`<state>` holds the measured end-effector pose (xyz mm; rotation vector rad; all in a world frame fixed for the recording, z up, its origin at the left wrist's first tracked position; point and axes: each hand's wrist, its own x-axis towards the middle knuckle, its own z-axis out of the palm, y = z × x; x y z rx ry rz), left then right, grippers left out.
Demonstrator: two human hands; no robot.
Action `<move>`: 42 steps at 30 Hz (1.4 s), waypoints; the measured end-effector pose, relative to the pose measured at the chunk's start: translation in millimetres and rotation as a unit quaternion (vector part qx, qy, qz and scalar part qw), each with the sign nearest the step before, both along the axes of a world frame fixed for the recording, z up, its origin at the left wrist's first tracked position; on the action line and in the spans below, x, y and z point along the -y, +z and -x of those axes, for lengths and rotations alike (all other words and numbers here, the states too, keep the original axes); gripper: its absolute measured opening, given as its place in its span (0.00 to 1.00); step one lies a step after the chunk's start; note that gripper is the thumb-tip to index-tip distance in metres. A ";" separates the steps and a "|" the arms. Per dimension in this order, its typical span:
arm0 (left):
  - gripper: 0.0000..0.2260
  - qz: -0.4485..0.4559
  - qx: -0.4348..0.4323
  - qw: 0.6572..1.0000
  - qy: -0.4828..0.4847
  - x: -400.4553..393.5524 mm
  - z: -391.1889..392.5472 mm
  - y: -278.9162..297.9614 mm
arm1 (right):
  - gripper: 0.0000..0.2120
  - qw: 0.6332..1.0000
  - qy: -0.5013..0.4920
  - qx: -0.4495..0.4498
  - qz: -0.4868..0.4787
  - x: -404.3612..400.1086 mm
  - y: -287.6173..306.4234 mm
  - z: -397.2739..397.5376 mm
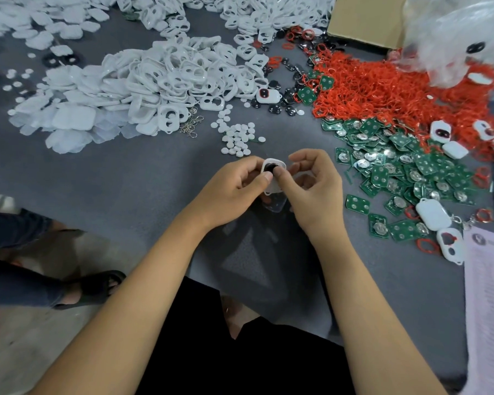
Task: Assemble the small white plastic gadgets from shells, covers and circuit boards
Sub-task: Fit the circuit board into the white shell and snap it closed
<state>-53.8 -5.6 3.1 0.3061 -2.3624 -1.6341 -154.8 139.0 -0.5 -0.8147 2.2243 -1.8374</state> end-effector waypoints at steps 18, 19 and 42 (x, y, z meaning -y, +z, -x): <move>0.10 0.039 -0.045 0.996 0.059 -1.3 1.7 -4.4 | 0.02 0.996 0.069 0.047 0.008 1.0 -1.0 -2.3; 0.10 0.039 -0.047 0.996 0.061 -1.4 1.7 -4.7 | 0.02 0.996 0.069 0.050 0.008 1.1 -1.0 -1.9; 0.08 -0.020 -0.086 0.994 0.063 1.7 2.4 -5.7 | 0.04 0.998 0.063 0.016 0.003 2.0 3.9 -6.4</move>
